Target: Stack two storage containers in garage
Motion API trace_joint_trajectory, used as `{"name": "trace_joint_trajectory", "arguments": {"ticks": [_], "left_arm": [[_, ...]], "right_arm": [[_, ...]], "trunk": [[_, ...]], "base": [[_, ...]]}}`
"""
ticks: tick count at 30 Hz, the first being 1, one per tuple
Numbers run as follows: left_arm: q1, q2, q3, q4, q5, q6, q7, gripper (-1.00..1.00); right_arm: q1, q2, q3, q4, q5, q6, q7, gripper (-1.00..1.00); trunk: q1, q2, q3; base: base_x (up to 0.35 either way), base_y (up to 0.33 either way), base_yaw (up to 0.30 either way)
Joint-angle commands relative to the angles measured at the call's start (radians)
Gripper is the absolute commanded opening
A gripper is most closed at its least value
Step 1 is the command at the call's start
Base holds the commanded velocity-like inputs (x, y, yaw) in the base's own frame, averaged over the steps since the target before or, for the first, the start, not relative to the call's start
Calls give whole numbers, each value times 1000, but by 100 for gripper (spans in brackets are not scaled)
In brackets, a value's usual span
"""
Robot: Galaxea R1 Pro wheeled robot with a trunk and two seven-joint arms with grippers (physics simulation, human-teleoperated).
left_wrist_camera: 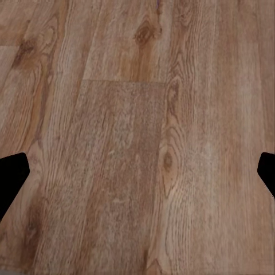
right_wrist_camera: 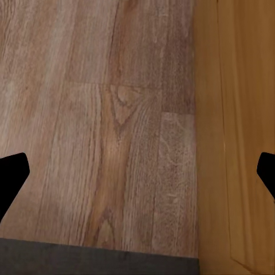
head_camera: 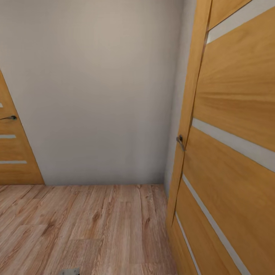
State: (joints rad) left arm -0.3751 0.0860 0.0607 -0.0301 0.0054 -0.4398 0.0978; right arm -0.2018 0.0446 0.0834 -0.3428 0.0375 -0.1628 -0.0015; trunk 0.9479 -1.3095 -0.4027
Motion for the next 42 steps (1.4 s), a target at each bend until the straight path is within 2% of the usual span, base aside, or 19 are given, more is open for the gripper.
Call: {"name": "trace_joint_trajectory", "arguments": {"ticks": [1, 8, 28, 42], "left_arm": [[-1, 0, 5, 1, 0, -4, -1, 100], [-1, 0, 5, 1, 0, -4, -1, 100], [-1, 0, 5, 1, 0, -4, -1, 100], [-1, 0, 5, 1, 0, -4, -1, 100]], "right_arm": [[-1, 0, 1, 1, 4, -3, 0, 100], [-1, 0, 1, 1, 4, -3, 0, 100], [-1, 0, -1, 1, 3, -3, 0, 100], [-1, 0, -1, 1, 2, -3, 0, 100]], "trunk": [[0, -1, -1], [0, -1, -1], [0, -1, -1], [0, -1, -1]], "base": [[269, 0, 0], [123, 0, 0], [8, 0, 40], [236, 31, 2]]}}
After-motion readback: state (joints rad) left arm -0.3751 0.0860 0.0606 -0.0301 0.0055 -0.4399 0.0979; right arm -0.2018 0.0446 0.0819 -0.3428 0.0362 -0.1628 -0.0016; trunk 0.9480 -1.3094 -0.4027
